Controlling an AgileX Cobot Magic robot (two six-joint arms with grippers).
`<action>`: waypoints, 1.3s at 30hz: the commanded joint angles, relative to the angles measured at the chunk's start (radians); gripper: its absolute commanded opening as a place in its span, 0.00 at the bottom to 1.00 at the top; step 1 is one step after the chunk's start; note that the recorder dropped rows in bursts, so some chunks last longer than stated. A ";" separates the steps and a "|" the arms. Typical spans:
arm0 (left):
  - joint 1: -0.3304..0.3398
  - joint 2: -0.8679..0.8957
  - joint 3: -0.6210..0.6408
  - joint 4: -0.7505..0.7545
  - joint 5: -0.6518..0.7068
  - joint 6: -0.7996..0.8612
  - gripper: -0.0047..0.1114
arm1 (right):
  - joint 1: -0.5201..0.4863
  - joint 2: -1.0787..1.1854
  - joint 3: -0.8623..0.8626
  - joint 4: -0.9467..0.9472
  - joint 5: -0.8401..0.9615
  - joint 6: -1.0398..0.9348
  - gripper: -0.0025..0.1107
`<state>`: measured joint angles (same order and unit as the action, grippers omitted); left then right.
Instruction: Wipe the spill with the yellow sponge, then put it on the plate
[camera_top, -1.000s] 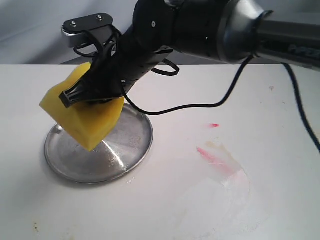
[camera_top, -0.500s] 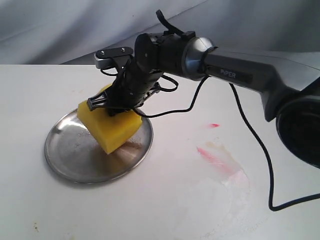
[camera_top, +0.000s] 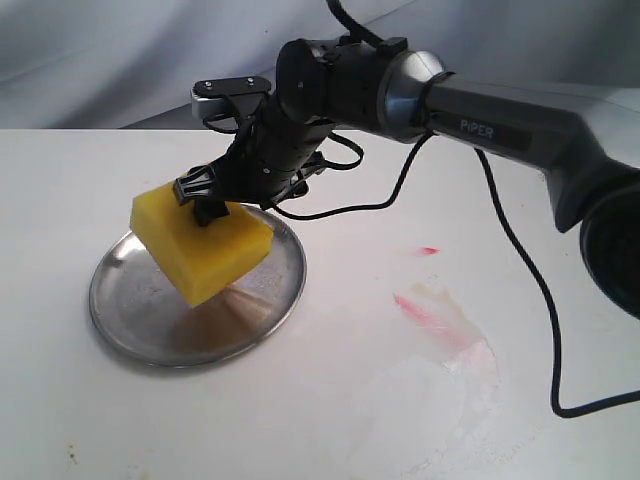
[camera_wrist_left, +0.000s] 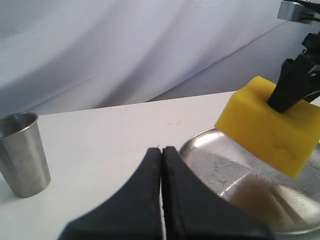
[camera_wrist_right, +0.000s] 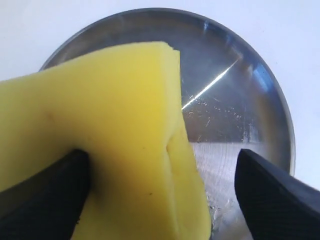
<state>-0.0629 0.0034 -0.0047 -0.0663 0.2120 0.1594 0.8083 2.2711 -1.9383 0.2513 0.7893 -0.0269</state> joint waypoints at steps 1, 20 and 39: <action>-0.006 -0.003 0.005 -0.003 -0.007 0.000 0.04 | -0.009 -0.013 -0.007 0.002 0.030 0.001 0.67; -0.006 -0.003 0.005 -0.003 -0.007 0.000 0.04 | -0.007 -0.206 0.145 -0.035 -0.008 -0.022 0.02; -0.006 -0.003 0.005 -0.003 -0.007 0.000 0.04 | -0.049 -0.788 1.063 -0.059 -0.524 0.048 0.02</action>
<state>-0.0629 0.0034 -0.0047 -0.0663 0.2120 0.1594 0.7916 1.5610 -0.9790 0.2040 0.3517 0.0094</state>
